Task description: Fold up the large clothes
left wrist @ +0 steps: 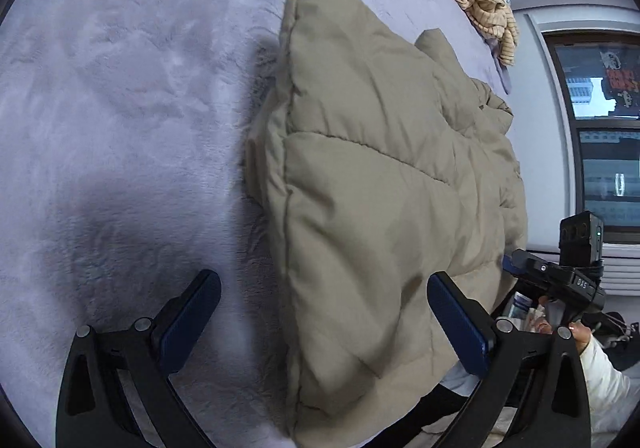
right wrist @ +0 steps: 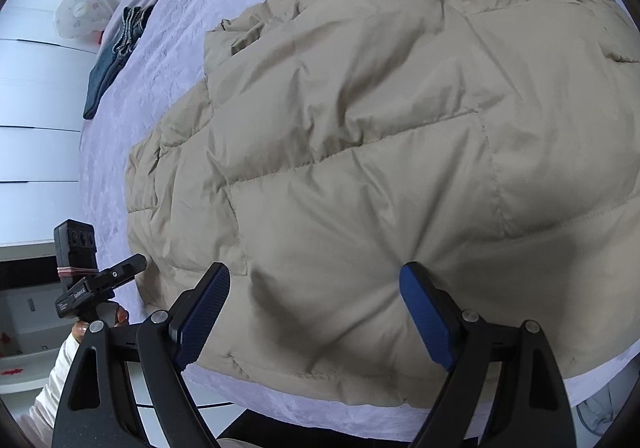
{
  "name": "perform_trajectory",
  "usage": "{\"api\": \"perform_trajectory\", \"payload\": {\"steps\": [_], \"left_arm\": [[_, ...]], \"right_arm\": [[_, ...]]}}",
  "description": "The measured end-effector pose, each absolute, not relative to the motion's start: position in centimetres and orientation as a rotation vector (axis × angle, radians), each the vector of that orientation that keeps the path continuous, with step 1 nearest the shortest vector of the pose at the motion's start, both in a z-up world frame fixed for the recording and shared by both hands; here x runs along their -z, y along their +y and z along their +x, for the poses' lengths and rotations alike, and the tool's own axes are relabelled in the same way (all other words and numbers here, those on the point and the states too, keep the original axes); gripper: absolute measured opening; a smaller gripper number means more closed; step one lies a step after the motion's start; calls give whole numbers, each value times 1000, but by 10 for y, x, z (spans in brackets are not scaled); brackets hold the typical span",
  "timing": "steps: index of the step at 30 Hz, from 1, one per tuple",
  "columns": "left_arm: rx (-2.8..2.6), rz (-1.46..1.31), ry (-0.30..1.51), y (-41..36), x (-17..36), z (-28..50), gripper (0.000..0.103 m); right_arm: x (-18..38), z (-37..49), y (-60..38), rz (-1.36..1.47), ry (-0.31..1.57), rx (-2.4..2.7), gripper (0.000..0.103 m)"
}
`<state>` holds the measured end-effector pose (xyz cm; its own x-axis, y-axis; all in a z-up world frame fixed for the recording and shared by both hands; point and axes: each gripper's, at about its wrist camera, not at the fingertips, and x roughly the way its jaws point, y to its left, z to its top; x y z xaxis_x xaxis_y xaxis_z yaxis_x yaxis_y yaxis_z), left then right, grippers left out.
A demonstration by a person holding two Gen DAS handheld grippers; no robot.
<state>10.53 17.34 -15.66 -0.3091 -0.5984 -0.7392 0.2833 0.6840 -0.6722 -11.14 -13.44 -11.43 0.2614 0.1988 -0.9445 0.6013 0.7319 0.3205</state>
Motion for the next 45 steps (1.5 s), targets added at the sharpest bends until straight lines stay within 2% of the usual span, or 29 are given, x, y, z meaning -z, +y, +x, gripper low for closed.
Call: {"api": "perform_trajectory", "payload": {"steps": [7, 12, 15, 18, 21, 28, 29, 30, 31, 32, 33, 39, 45], "left_arm": [[1078, -300, 1699, 110, 169, 81, 103], [1102, -321, 1758, 102, 183, 84, 102], [1126, -351, 1778, 102, 183, 83, 54], [1150, -378, 1762, 104, 174, 78, 37], [1152, -379, 1734, 101, 160, 74, 33], [1147, -337, 1681, 89, 126, 62, 33], [1145, -335, 1671, 87, 122, 60, 33], [1140, -336, 1666, 86, 117, 58, 33], [1130, -339, 1663, 85, 113, 55, 33], [1122, -343, 1660, 83, 109, 52, 33], [1118, -342, 1655, 80, 104, 49, 33], [1092, -368, 1630, 74, 68, 28, 33], [1084, -297, 1609, 24, 12, -1, 33]], "right_arm": [[121, -106, -131, 731, 1333, 319, 89], [125, -102, -128, 717, 1348, 324, 90], [126, -100, -127, 714, 1350, 329, 90], [124, -99, -127, 720, 1354, 319, 90], [118, -101, -132, 744, 1345, 297, 89], [97, -115, -150, 721, 1282, 327, 89], [95, -116, -153, 711, 1272, 343, 87], [94, -117, -158, 709, 1257, 350, 70], [94, -118, -161, 714, 1250, 348, 34], [96, -117, -166, 720, 1255, 344, 17], [98, -116, -170, 728, 1261, 340, 7], [114, -106, -179, 703, 1252, 271, 7], [141, -91, -193, 749, 1241, 240, 6]]}}
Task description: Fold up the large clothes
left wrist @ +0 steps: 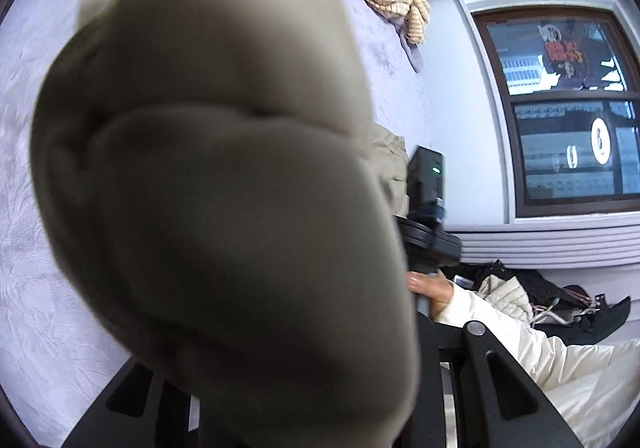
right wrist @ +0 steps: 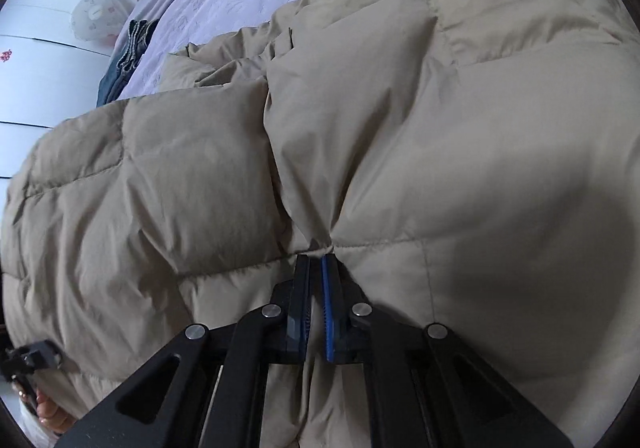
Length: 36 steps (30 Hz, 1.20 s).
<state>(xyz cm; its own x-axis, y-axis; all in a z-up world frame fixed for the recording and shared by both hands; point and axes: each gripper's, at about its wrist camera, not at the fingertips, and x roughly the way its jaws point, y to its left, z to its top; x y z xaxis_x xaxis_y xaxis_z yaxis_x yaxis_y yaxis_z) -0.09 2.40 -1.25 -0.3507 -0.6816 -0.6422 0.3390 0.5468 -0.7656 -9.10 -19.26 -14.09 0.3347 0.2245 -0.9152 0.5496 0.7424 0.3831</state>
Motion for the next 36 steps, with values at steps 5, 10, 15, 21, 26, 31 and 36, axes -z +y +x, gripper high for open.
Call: {"api": "perform_trajectory", "payload": {"steps": [5, 10, 15, 21, 26, 31, 36], "left_arm": [[1056, -178, 1629, -42, -13, -29, 33], [1101, -28, 1630, -108, -30, -56, 47], [1231, -9, 1642, -156, -39, -78, 75], [1341, -112, 1722, -207, -14, -91, 75], [1322, -84, 1710, -223, 25, -111, 75], [1314, 37, 1631, -270, 27, -137, 75], [1294, 122, 1585, -293, 17, -152, 75]], "right_arm": [[158, -85, -200, 759, 1261, 216, 1], [158, -88, -214, 832, 1263, 173, 1], [117, -129, -247, 879, 1164, 179, 1], [89, -206, -285, 1005, 1070, 283, 6], [66, -270, -289, 1015, 1026, 388, 45], [21, -322, -272, 1014, 879, 346, 93], [5, -307, -240, 996, 870, 182, 103]]}}
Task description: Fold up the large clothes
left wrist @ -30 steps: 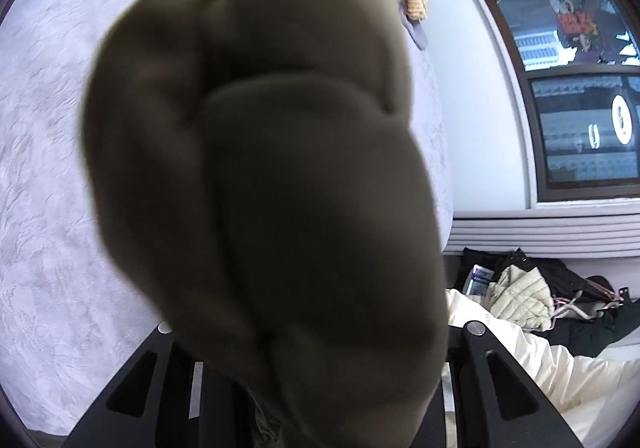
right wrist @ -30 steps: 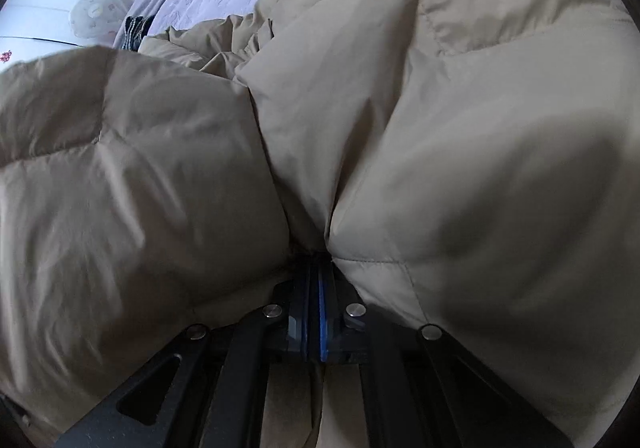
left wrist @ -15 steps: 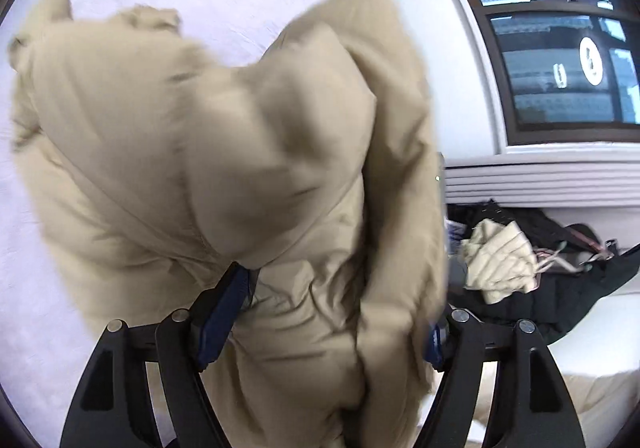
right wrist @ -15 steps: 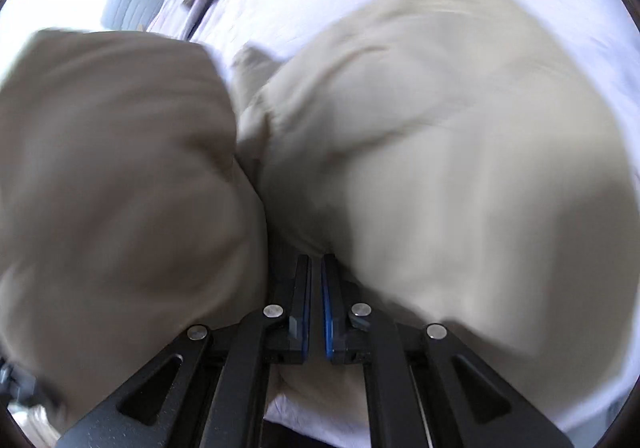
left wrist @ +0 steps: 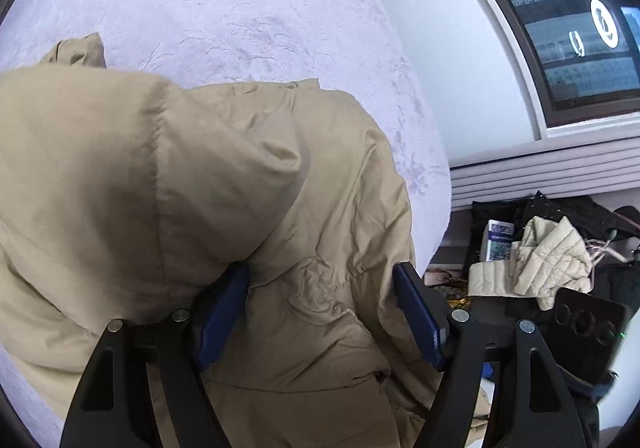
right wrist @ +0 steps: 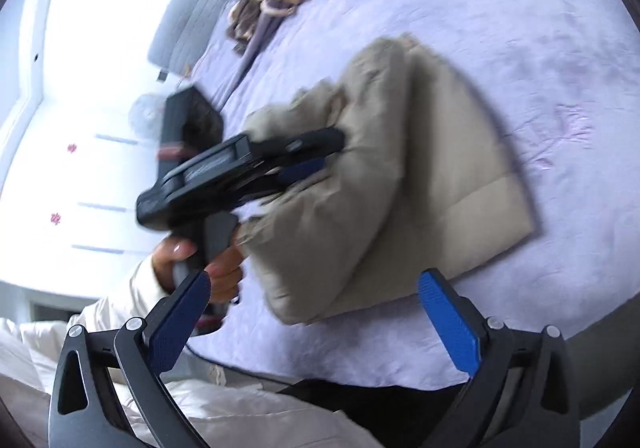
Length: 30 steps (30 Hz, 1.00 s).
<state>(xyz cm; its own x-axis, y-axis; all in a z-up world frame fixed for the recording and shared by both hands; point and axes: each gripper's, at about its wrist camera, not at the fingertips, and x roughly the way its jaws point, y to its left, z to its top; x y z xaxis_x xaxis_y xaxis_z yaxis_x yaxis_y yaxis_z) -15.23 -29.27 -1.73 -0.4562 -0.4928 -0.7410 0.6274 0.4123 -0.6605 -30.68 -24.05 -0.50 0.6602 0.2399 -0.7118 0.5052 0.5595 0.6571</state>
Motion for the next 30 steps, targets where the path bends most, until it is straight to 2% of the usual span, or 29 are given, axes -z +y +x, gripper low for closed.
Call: {"api": "perform_trajectory", "payload": {"steps": [4, 5, 6, 7, 10, 16, 19, 23, 30], "left_arm": [[1279, 174, 1481, -293, -5, -146, 75], [1278, 167, 1431, -272, -11, -133, 75], [1265, 163, 1370, -263, -22, -128, 75], [1241, 168, 1315, -246, -29, -119, 75], [1103, 201, 1170, -216, -37, -95, 75], [952, 177, 1191, -201, 19, -44, 75], [989, 187, 1167, -231, 28, -55, 75], [1053, 249, 1148, -281, 36, -87, 75], [1035, 328, 1171, -314, 54, -108, 75]], "right_arm": [[23, -296, -229, 957, 944, 199, 102], [30, -287, -229, 921, 981, 258, 98], [35, -278, -229, 880, 1010, 313, 64], [37, -279, -228, 841, 1029, 338, 15], [40, -283, -228, 753, 1041, 387, 13], [27, -309, -234, 637, 1000, 490, 13], [30, -332, -229, 636, 1007, 543, 13], [38, -372, -260, 726, 998, 618, 13], [89, -423, -310, 1070, 930, 588, 23]]}}
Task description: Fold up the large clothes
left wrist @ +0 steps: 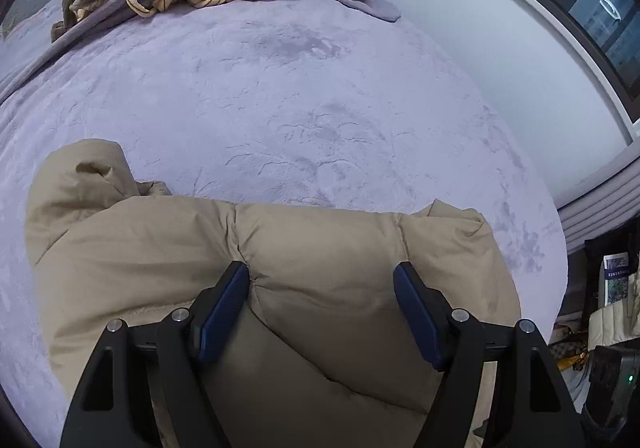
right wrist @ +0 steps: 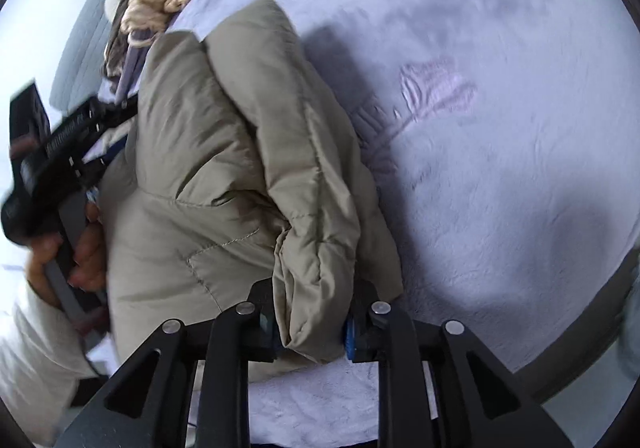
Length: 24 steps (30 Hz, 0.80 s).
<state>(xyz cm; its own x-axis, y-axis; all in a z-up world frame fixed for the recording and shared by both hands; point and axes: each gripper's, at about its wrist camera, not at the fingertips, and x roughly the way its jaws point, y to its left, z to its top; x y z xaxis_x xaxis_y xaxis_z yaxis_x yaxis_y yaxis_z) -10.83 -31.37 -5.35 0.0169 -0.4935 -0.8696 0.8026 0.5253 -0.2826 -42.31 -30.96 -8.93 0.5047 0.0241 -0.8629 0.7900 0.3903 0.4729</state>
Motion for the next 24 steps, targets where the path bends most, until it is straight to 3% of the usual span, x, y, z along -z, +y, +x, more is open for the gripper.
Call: {"api": "perform_trajectory", "payload": {"steps": [2, 4, 7, 10, 14, 24], "left_arm": [[1028, 327, 1178, -312, 55, -107, 75], [1016, 324, 1186, -309, 58, -104, 75], [1010, 325, 1188, -308, 59, -103, 75], [997, 345, 1175, -307, 59, -105, 75], [957, 361, 1176, -305, 53, -106, 75], [856, 343, 1193, -225, 7, -107, 75]], "right_arm": [[80, -429, -315, 1107, 958, 569, 31], [54, -433, -315, 1005, 979, 599, 46], [13, -429, -317, 854, 931, 583, 55], [4, -408, -327, 824, 932, 493, 57], [42, -360, -330, 795, 1092, 413, 56], [85, -371, -309, 696, 1213, 390, 56]]}}
